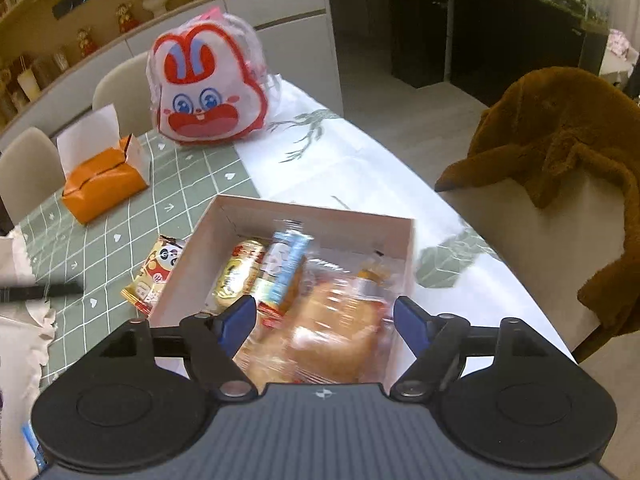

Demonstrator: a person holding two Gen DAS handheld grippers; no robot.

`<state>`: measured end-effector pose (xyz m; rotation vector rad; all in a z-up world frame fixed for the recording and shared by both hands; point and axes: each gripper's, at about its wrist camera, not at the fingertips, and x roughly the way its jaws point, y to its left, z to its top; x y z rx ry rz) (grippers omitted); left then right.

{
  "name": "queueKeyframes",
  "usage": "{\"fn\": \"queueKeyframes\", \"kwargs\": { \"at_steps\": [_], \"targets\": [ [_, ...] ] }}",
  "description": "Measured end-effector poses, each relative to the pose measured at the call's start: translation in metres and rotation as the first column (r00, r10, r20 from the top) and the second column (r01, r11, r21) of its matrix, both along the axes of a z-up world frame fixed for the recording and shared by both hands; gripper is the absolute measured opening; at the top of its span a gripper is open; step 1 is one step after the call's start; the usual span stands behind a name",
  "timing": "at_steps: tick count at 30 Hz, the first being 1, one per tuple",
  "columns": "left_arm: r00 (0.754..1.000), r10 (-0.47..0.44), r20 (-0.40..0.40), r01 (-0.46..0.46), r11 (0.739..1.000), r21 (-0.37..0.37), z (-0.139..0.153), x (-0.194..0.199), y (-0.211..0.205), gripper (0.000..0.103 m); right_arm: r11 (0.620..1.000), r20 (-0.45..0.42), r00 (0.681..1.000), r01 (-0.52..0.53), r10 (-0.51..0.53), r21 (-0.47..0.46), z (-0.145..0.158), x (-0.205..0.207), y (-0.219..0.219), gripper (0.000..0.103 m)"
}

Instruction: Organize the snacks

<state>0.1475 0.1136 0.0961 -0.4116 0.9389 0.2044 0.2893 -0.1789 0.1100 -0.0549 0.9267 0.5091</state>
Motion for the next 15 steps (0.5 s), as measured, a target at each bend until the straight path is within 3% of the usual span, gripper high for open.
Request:
{"fn": "queueKeyframes", "kwargs": {
  "at_steps": [5,7,9,15],
  "targets": [
    [0.996,0.093,0.002,-0.093,0.992,0.083,-0.002,-0.060,0.010,0.027,0.995,0.026,0.994,-0.104,0.104,-0.009,0.013,-0.019,0.079,0.079],
    [0.995,0.104,0.001,-0.104,0.990,0.097,-0.003,-0.073,0.013,0.027,0.990,0.004,0.990,-0.138,0.138,-0.017,0.016,-0.019,0.121,0.087],
    [0.993,0.115,-0.003,-0.114,0.988,0.104,-0.004,-0.090,0.015,0.027,0.988,-0.038,0.988,-0.153,0.152,-0.025,0.008,-0.013,0.162,0.087],
    [0.988,0.154,-0.013,-0.154,0.988,0.032,-0.014,-0.119,0.034,0.027,0.953,-0.012,0.991,-0.134,0.136,-0.273,-0.046,0.004,0.255,0.087]
  ]
}}
